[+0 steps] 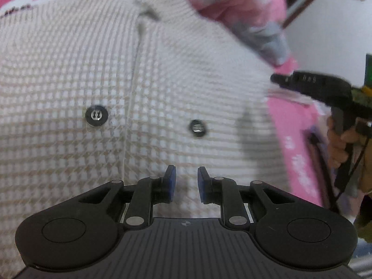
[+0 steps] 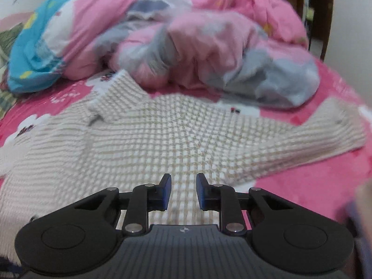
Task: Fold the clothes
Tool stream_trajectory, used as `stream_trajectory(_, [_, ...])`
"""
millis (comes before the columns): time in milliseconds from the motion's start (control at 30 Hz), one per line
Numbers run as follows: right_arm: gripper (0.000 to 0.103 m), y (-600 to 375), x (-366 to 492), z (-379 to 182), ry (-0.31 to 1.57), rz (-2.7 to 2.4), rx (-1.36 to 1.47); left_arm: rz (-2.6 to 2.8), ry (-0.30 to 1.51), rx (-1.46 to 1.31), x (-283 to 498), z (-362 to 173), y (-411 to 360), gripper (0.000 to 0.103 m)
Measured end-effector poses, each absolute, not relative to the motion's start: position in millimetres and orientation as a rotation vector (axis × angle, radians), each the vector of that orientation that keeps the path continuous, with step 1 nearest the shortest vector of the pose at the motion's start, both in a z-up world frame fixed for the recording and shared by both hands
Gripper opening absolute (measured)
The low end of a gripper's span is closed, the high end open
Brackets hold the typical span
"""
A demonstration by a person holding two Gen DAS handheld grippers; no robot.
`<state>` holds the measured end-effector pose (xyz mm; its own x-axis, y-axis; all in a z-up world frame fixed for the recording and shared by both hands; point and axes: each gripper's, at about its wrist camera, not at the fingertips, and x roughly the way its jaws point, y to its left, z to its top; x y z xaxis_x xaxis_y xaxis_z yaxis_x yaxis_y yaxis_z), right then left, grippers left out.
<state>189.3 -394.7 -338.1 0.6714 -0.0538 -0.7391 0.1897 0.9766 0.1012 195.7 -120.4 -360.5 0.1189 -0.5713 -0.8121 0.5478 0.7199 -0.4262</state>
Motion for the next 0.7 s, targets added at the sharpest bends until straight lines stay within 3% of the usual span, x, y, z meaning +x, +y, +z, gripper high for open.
stream_trajectory(133, [0.023,-428.5,204.2,-403.6,0.970,-0.154,0.256,-0.744,1.245,-0.067,201.0,-375.7,-123.5,0.020])
stream_trajectory(367, [0.027,-502.7,199.3,-327.5,0.981,-0.188,0.427,-0.670,1.266,-0.058,203.8,-357.9,-134.3,0.024])
stream_trajectory(433, [0.031,-551.6,196.4,-304.2,0.945,-0.296,0.513,-0.648,1.255,-0.063,205.5,-354.7,-137.8,0.025])
stream_trajectory(500, [0.046,-601.9,195.4,-286.5,0.901,-0.426,0.571,-0.620,1.258,-0.079,208.6,-356.8,-141.0,0.026])
stream_trajectory(533, [0.048,-626.5,196.8,-282.5,0.884,-0.487,0.594,-0.604,1.265,-0.086,210.0,-359.2,-142.0,0.026])
stream_trajectory(633, [0.056,-680.5,195.9,-304.2,0.880,-0.578,0.773,-0.571,1.281,-0.098,211.6,-368.1,-145.3,0.026])
stream_trajectory(700, [0.069,-716.6,195.2,-318.6,0.873,-0.638,0.893,-0.561,1.284,-0.101,211.8,-371.3,-147.4,0.026])
